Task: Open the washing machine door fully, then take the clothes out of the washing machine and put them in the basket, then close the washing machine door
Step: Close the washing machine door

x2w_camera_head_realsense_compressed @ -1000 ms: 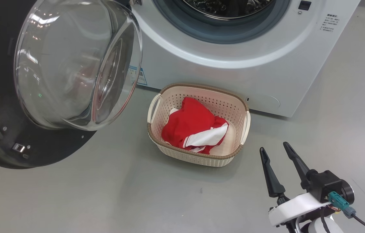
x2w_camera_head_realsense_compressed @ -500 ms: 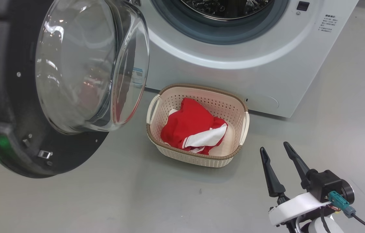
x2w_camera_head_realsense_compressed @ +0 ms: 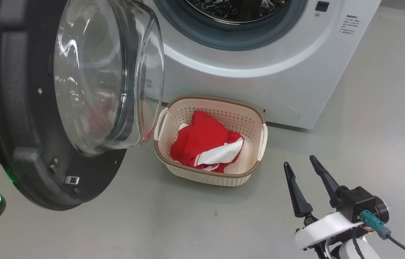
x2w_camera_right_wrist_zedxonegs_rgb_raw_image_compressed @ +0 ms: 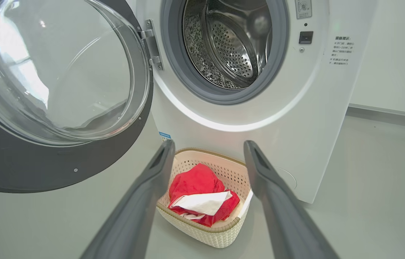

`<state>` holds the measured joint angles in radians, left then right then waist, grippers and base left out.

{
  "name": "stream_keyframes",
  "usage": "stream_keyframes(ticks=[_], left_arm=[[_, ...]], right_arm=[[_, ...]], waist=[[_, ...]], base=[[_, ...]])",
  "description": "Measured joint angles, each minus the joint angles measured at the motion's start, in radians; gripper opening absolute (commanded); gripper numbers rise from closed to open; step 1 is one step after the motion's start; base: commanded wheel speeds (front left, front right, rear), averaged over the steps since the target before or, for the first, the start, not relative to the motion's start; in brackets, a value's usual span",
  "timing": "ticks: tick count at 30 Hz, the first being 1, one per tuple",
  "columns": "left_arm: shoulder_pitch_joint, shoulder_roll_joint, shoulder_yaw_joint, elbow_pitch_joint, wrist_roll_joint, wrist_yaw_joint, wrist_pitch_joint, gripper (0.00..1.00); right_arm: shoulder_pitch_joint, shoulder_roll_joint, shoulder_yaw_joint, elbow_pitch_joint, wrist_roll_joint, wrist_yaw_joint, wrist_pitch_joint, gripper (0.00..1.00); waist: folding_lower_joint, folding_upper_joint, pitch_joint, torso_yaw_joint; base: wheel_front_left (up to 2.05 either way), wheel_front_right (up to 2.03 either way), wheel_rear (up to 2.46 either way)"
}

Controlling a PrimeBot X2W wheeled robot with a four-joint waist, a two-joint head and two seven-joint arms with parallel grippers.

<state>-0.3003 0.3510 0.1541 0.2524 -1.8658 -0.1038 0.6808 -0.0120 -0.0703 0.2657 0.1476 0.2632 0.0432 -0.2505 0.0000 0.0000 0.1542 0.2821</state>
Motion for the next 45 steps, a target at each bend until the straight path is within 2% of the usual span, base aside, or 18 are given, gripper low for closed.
stream_keyframes(ticks=[16, 34, 45], left_arm=[[0.015, -0.015, -0.028, -0.107, -0.026, -0.008, 0.059, 0.0], [0.004, -0.029, -0.065, -0.236, -0.035, -0.008, 0.092, 0.0], [-0.065, -0.057, -0.074, -0.263, -0.043, 0.012, 0.081, 0.0]], right_arm=[[-0.026, 0.006, 0.005, -0.001, 0.011, 0.0, 0.0, 1.0], [-0.086, 0.013, 0.028, -0.001, 0.052, -0.002, -0.001, 1.0], [-0.128, 0.015, 0.035, -0.006, 0.065, -0.003, -0.002, 1.0]], waist=[[0.0, 0.0, 0.031, -0.098], [0.0, 0.0, 0.109, -0.248], [0.0, 0.0, 0.167, -0.345]], base=[[0.0, 0.0, 0.0], [0.0, 0.0, 0.0], [0.0, 0.0, 0.0]])
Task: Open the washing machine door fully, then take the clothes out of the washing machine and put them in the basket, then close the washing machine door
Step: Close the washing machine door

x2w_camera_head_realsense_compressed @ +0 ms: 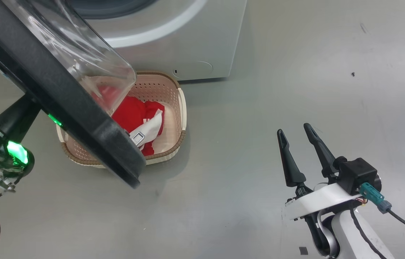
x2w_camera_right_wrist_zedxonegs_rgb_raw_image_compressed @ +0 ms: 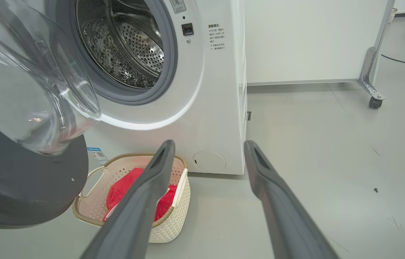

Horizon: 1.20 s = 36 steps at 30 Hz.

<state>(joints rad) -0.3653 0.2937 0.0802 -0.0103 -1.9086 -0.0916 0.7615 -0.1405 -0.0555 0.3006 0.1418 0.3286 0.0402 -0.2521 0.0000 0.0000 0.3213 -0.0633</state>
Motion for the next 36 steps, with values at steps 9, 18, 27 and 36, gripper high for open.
stream_keyframes(ticks=[9, 18, 27, 36], left_arm=[[-0.06, 0.0, -0.012, -0.002, 0.009, 0.03, -0.016, 0.0], [-0.149, 0.005, -0.021, 0.026, 0.026, 0.069, -0.047, 0.0], [-0.249, 0.012, -0.034, 0.077, 0.082, 0.111, -0.085, 0.0], [-0.357, 0.026, -0.053, 0.113, 0.143, 0.141, -0.122, 0.0]], right_arm=[[-0.027, 0.002, 0.015, -0.024, 0.057, -0.009, 0.0, 1.0], [-0.036, 0.003, 0.041, -0.041, 0.114, -0.026, 0.0, 1.0], [-0.049, 0.006, 0.043, -0.063, 0.13, -0.036, 0.0, 1.0], [-0.069, 0.007, 0.06, -0.083, 0.166, -0.048, 0.0, 1.0]], waist=[[0.0, 0.0, 0.044, -0.087], [0.0, 0.0, 0.085, -0.172], [0.0, 0.0, 0.12, -0.236], [0.0, 0.0, 0.162, -0.271]], base=[[0.0, 0.0, 0.0], [0.0, 0.0, 0.0], [0.0, 0.0, 0.0], [0.0, 0.0, 0.0]])
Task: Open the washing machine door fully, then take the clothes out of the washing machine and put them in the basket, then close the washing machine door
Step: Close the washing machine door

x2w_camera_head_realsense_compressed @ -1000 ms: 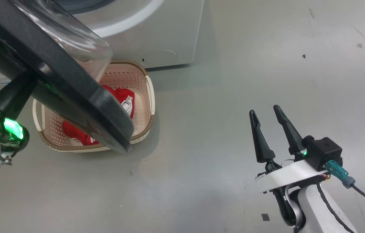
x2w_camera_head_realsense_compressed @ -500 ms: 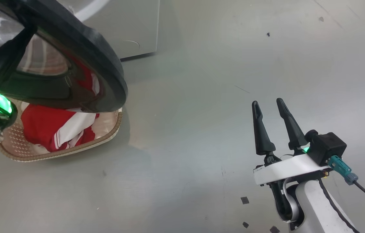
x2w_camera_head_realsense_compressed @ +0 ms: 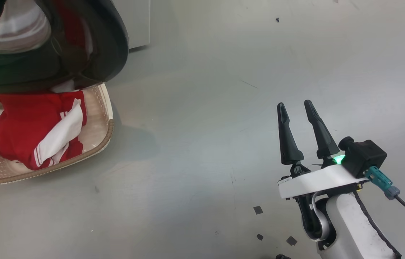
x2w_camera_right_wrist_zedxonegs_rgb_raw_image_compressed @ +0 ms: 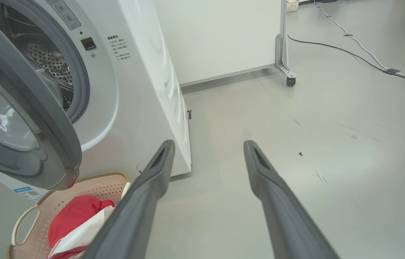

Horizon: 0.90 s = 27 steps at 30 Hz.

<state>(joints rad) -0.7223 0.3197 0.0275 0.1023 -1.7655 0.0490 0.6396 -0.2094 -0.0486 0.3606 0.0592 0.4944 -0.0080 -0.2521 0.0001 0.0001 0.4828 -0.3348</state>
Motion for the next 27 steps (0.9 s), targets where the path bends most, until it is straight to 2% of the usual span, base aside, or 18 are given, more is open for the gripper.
stream_keyframes(ticks=[16, 27], left_arm=[[-0.122, -0.007, -0.022, 0.111, 0.061, -0.003, -0.061, 0.0], [-0.145, -0.028, -0.038, 0.177, 0.067, -0.055, -0.067, 0.0]], right_arm=[[-0.028, 0.001, 0.008, -0.007, 0.025, -0.014, 0.0, 1.0], [-0.029, 0.002, -0.001, -0.005, 0.024, -0.022, 0.0, 1.0]], waist=[[0.0, 0.0, 0.041, -0.057], [0.0, 0.0, 0.031, -0.05]], base=[[0.0, 0.0, 0.0], [0.0, 0.0, 0.0]])
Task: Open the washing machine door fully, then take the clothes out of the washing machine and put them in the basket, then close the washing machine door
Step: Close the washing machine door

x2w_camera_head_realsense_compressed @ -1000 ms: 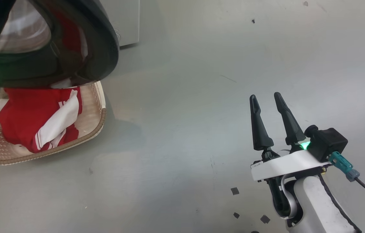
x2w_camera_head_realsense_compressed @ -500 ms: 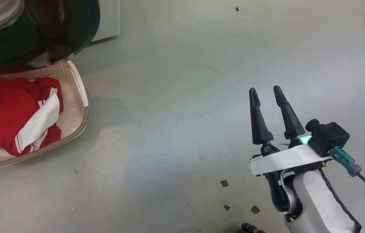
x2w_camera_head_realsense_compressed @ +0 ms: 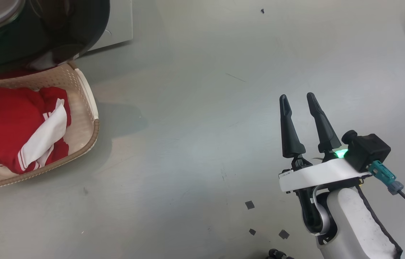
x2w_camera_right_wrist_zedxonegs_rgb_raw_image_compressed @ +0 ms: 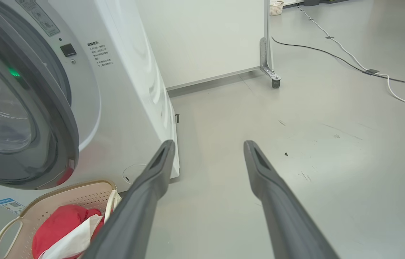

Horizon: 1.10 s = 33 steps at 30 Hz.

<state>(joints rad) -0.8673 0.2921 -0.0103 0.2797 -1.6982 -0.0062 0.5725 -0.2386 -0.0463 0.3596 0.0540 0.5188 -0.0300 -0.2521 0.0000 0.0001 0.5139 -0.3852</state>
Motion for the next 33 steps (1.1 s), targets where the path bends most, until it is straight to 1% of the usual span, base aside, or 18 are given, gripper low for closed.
stream_keyframes(ticks=[2, 6, 9, 14, 19, 22, 31, 32, 33], left_arm=[[0.0, -0.004, -0.005, 0.002, 0.0, -0.005, 0.005, 0.0], [0.001, -0.035, -0.018, 0.014, -0.005, -0.04, 0.013, 0.0], [0.01, -0.036, -0.011, 0.029, -0.009, -0.062, 0.013, 0.0], [0.087, -0.044, 0.01, 0.041, -0.025, -0.082, 0.013, 0.0], [0.177, -0.069, 0.042, 0.037, -0.053, -0.106, 0.007, 0.0], [0.241, -0.089, 0.066, 0.025, -0.079, -0.114, -0.003, 0.0], [0.463, -0.162, 0.1, -0.037, -0.09, -0.114, -0.041, 0.0], [0.485, -0.169, 0.105, -0.054, -0.09, -0.114, -0.044, 0.11], [0.505, -0.178, 0.114, -0.074, -0.09, -0.114, -0.053, 0.35]], right_arm=[[0.0, 0.0, -0.003, 0.0, -0.001, -0.001, 0.0, 1.0], [0.0, 0.0, -0.014, 0.004, -0.013, -0.001, 0.0, 1.0], [0.0, 0.0, -0.021, 0.011, -0.027, -0.001, 0.0, 1.0], [0.001, 0.0, -0.035, 0.024, -0.046, 0.0, 0.0, 1.0], [0.005, 0.0, -0.055, 0.042, -0.072, 0.001, 0.0, 1.0], [0.015, 0.0, -0.07, 0.054, -0.085, 0.001, 0.0, 1.0], [0.066, 0.0, -0.114, 0.087, -0.111, 0.002, 0.0, 1.0], [0.072, 0.0, -0.117, 0.092, -0.115, 0.003, 0.0, 1.0], [0.078, 0.0, -0.12, 0.094, -0.118, 0.005, 0.0, 1.0]], waist=[[0.0, 0.0, -0.003, 0.003], [0.0, 0.0, -0.014, 0.021], [0.0, 0.0, -0.025, 0.038], [0.0, 0.0, -0.047, 0.072], [0.0, 0.0, -0.076, 0.111], [0.0, 0.0, -0.098, 0.137], [0.0, 0.0, -0.175, 0.214], [0.0, 0.0, -0.184, 0.222], [0.0, 0.0, -0.194, 0.231]], base=[[0.0, 0.0, 0.0], [0.0, 0.0, 0.0], [0.0, 0.0, 0.0], [0.0, 0.0, 0.0], [0.0, 0.0, 0.0], [0.0, 0.0, 0.0], [0.0, 0.0, 0.0], [0.0, 0.0, 0.0], [0.0, 0.0, 0.0]])
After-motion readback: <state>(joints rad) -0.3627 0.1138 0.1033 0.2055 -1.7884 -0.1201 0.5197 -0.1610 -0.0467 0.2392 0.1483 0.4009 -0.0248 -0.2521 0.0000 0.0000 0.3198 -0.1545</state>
